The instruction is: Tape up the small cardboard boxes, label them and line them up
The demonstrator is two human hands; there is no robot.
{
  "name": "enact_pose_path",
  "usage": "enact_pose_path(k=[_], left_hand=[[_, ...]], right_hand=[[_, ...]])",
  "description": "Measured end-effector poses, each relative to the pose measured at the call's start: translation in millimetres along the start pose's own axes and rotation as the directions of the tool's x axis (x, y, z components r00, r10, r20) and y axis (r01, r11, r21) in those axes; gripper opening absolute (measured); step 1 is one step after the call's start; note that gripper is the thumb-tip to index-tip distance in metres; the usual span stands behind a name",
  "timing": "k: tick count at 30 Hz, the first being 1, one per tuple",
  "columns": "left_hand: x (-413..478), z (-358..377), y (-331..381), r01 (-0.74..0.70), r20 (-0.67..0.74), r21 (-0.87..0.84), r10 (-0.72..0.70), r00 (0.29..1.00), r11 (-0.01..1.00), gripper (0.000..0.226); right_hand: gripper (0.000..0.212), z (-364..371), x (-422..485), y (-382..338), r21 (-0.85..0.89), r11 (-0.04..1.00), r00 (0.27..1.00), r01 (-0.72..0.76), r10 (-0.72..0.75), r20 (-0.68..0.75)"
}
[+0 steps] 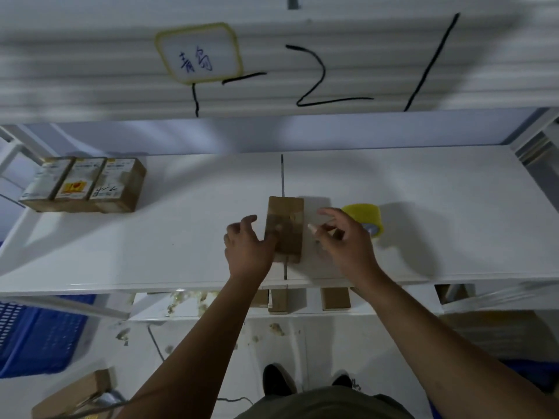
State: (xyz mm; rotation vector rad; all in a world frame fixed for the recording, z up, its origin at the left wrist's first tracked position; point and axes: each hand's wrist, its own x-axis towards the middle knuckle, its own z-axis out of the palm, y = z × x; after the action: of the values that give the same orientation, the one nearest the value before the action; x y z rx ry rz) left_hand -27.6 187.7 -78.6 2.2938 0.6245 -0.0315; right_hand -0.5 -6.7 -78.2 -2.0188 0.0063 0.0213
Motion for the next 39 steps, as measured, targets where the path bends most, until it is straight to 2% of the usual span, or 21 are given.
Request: enact_pose_path(k=[2, 7, 12, 15, 17, 19, 21, 23, 25, 28, 31, 34, 37, 39], left_hand=[[0.7, 1.1, 16.7, -0.076, -0.015, 0.073, 0.077, 0.997, 0.994, 0.063], [7.1, 12.2, 43.0, 0.000, 0.190, 0.284, -0.056, 0.980, 0.959, 0.073], [5.4, 21.1, 42.9, 0.032, 0.187, 0.261, -0.083, 0.979, 0.965, 0.073], [1.9, 23.0, 51.5, 0.008, 0.124, 0.332, -0.052, 0.991, 0.943, 0.062], [-0.8, 25.9, 61.3, -0.086, 0.014, 0.365, 0.087, 0.996, 0.927, 0.053], [-0.3, 32.9, 77.8, -0.280, 0.002, 0.297, 0.292, 0.956, 0.913, 0.051], [5.8, 47.1, 97.3, -0.426, 0.165, 0.210, 0.397, 0.903, 0.880, 0.057], [14.1, 65.0, 112.5, -0.461, 0.360, 0.218, 0.368, 0.857, 0.860, 0.058], [25.5, 83.5, 115.1, -0.458, 0.474, 0.288, 0.290, 0.831, 0.841, 0.040], [41.7, 100.3, 111.0, -0.422, 0.545, 0.316, 0.201, 0.814, 0.850, 0.020], [58.5, 108.6, 106.0, -0.483, 0.540, 0.378, 0.236, 0.808, 0.790, 0.027], [61.3, 111.1, 97.9, -0.527, 0.555, 0.357, 0.278, 0.784, 0.771, 0.027], [62.9, 112.4, 87.5, -0.524, 0.550, 0.334, 0.290, 0.783, 0.783, 0.038], [62.5, 113.5, 86.6, -0.528, 0.573, 0.318, 0.284, 0.769, 0.788, 0.048]], right_hand=[[0.025, -20.8, 2.8, -0.8, 0.004, 1.000, 0.999, 0.027, -0.027, -0.035], [0.016, -50.5, 11.3, 15.2, -0.015, 1.000, 1.000, -0.012, 0.011, -0.026], [0.017, -63.7, 11.5, 23.1, 0.007, 0.998, 0.998, -0.056, 0.056, -0.037], [0.015, -71.0, 14.5, 25.9, -0.021, 1.000, 0.995, -0.021, 0.019, -0.097], [0.016, -75.0, 17.9, 29.1, -0.112, 0.993, 0.981, 0.030, -0.051, -0.189], [0.027, -76.7, 27.9, 34.3, -0.255, 0.967, 0.969, 0.015, -0.077, -0.233], [0.046, -75.0, 45.4, 42.0, -0.384, 0.921, 0.989, -0.070, 0.015, -0.144], [0.059, -72.6, 60.6, 46.1, -0.447, 0.886, 0.991, -0.122, 0.136, -0.002], [0.059, -72.7, 66.5, 42.9, -0.350, 0.919, 0.973, -0.180, 0.219, 0.076], [0.040, -77.2, 63.1, 37.8, -0.145, 0.958, 0.961, -0.247, 0.262, 0.091], [0.051, -81.8, 60.9, 41.3, -0.082, 0.963, 0.960, -0.257, 0.264, 0.093], [0.064, -87.6, 59.8, 42.7, -0.006, 0.956, 0.954, -0.292, 0.292, 0.075], [0.067, -92.7, 56.7, 44.2, 0.025, 0.957, 0.956, -0.287, 0.285, 0.072], [0.061, -94.7, 54.9, 45.4, 0.000, 0.967, 0.965, -0.253, 0.252, 0.077]])
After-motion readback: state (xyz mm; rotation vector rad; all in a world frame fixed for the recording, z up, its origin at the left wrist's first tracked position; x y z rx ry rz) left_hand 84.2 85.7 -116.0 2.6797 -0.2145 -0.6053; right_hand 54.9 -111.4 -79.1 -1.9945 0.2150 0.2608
